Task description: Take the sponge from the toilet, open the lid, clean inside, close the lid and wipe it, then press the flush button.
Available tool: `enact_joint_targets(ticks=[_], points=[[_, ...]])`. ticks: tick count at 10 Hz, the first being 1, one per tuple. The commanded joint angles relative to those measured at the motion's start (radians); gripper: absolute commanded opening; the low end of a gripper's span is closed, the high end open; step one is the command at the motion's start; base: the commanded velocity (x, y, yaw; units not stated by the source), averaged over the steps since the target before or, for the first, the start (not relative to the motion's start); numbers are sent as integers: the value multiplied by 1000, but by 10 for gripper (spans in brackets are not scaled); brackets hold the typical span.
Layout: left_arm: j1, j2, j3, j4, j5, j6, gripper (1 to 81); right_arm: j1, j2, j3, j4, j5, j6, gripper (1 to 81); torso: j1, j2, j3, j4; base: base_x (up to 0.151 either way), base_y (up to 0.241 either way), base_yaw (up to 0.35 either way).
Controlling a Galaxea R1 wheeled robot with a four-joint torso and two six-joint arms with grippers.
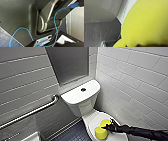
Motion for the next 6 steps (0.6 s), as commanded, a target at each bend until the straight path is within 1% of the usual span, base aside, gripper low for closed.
enact_joint_targets(ticks=[1, 2, 4, 5, 6], points=[[22, -17, 20, -9, 72, -1, 811, 218, 196, -278, -31, -277, 3, 10, 0, 0, 0, 0, 0, 0, 0], [22, -17, 18, -9, 72, 1, 811, 231, 233, -340, -56, -302, 3, 10, 0, 0, 0, 0, 0, 0, 0], [22, -12, 11, -9, 72, 1, 811, 261, 283, -417, -86, -324, 3, 10, 0, 0, 0, 0, 0, 0, 0], [22, -12, 11, -9, 72, 1, 811, 268, 290, -423, -89, -348, 4, 10, 0, 0, -1, 0, 0, 0, 0], [22, -11, 11, -9, 72, 1, 811, 258, 295, -422, -92, -350, 3, 10, 0, 0, -1, 0, 0, 0, 0]])
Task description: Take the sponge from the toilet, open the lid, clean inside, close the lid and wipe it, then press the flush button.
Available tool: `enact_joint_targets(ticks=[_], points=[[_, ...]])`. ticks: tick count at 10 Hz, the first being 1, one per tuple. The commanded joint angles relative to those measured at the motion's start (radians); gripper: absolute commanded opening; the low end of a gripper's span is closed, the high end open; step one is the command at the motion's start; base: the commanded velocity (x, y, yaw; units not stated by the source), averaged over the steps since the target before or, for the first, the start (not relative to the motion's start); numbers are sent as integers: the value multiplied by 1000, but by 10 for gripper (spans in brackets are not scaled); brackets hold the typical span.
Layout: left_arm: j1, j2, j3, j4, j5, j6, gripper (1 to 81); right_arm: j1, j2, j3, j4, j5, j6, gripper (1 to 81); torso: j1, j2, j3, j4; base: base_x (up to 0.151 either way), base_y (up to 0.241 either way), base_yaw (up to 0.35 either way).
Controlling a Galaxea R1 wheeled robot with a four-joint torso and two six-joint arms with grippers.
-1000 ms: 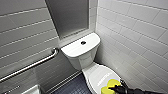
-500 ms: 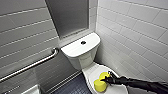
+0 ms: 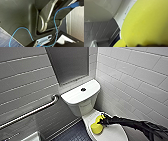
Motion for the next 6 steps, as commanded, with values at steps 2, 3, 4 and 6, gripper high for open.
enact_joint_targets(ticks=[2, 3, 4, 6], points=[[22, -10, 16, -8, 72, 0, 811, 86, 21, 1, -39, -112, 2, 10, 0, 0, 0, 0, 0, 0, 0], [22, -9, 14, -6, 72, 0, 811, 31, 24, -23, -57, -95, 2, 10, 0, 0, 0, 0, 0, 0, 0], [22, -12, 14, -6, 72, 0, 811, -14, 25, -64, -63, -75, 2, 10, 0, 0, 0, 0, 0, 0, 0], [22, -12, 14, -8, 72, 0, 811, -80, 24, -127, -63, -41, -4, 10, 0, 0, 0, 0, 0, 0, 0]])
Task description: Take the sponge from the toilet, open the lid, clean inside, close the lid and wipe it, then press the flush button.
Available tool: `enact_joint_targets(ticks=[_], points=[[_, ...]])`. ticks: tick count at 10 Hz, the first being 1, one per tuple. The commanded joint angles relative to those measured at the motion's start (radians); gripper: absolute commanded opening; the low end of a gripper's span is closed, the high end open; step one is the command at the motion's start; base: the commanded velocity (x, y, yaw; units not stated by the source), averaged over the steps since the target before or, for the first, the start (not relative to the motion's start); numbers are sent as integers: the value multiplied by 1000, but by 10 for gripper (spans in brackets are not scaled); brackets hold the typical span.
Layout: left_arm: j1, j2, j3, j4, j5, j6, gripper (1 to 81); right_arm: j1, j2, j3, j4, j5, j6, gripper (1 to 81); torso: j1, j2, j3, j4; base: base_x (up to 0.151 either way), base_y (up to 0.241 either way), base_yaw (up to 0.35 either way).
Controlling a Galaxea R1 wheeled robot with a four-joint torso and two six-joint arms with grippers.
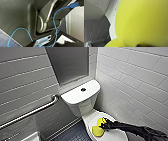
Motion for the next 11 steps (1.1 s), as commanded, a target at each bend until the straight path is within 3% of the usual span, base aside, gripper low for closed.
enact_joint_targets(ticks=[1, 3, 7, 11], points=[[22, -22, 20, -8, 73, 1, 811, -3, 7, -62, -32, -85, -4, 10, 0, 0, 0, 0, 0, 0, 0], [22, -22, 20, -6, 72, 1, 811, -32, -70, -28, -20, -99, 0, 10, 0, 0, 1, 0, 0, 0, 0], [21, -20, 26, 0, 72, 2, 811, -95, -293, 237, -21, -79, 3, 10, 0, 0, 1, 0, 0, 0, 0], [19, -25, 26, 1, 72, 2, 811, -187, -393, 295, -20, -44, 3, 10, 0, 0, 2, 0, 0, 0, 0]])
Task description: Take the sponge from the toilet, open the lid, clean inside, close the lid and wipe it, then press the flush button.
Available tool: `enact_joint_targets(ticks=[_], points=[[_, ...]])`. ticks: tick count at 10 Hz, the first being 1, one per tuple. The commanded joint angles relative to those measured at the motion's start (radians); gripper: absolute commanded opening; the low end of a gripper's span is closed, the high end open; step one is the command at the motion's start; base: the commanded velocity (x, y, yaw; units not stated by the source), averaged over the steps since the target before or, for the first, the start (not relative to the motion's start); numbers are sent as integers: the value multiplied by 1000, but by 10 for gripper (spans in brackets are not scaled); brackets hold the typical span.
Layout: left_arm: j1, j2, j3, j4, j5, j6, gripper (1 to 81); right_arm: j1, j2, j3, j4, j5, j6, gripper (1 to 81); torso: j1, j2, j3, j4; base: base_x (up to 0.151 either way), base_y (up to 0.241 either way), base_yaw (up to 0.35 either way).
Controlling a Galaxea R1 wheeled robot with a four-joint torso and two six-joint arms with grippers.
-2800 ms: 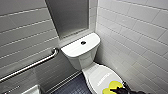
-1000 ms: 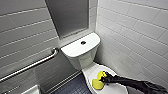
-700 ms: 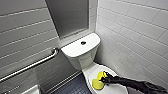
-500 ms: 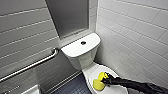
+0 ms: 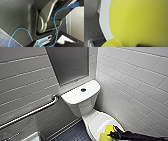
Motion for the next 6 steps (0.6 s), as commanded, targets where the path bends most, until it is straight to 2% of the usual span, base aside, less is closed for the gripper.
enact_joint_targets(ticks=[1, 6], points=[[21, -22, 27, 0, 70, 2, 811, -65, -135, 19, -59, -142, 3, 10, 0, 0, 0, 0, 0, 0, 0], [15, -20, 27, 2, 71, 3, 811, -212, -305, 172, -59, -59, 4, 10, 0, 0, 1, 0, 0, 0, 0]])
